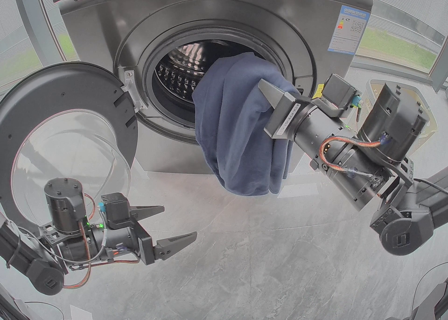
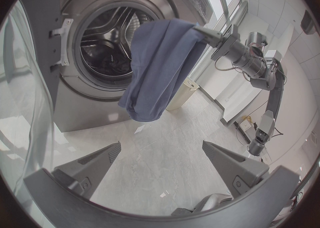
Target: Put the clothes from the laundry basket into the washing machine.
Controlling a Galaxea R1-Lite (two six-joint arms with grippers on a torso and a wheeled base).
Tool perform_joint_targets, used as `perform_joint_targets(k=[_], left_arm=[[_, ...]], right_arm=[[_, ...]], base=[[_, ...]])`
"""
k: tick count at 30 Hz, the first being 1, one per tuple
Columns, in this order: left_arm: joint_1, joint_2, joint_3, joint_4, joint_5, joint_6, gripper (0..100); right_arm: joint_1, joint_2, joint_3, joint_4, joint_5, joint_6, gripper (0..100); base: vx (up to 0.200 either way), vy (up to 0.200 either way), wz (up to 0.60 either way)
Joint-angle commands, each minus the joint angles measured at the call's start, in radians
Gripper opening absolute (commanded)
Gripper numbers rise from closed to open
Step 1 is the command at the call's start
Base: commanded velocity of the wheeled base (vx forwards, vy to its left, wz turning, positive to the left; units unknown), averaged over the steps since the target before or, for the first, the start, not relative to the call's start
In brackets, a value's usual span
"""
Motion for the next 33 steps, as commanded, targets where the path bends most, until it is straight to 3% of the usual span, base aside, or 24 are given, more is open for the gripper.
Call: perform_joint_targets(k=[1,7,11,25,33], left_arm=[[-0.026,0.158,-0.053,-0.030,0.001,-0.003,100],[-0.031,0.241,-0.144,-0.033,0.002,-0.004,100],[-0.022,0.282,-0.200,-0.042,0.005,-0.026,100],[-0.022,0.465,-0.348,-0.139,0.076,-0.037,100],[-0.014,0.543,-0.414,-0.140,0.117,-0.035,100]], right_arm=[[0.014,-0.017,0.007,-0.017,0.002,0.003,0],[0.032,-0.017,0.010,-0.020,0.002,0.011,0],[0.035,-0.017,0.019,-0.020,0.002,0.011,0],[0.063,-0.028,0.055,-0.021,0.010,0.026,0],[0.074,-0.037,0.068,-0.021,0.010,0.026,0]], base=[[0.000,0.000,0.00],[0.000,0.000,0.00],[0.000,0.000,0.00],[0.000,0.000,0.00],[0.000,0.000,0.00]])
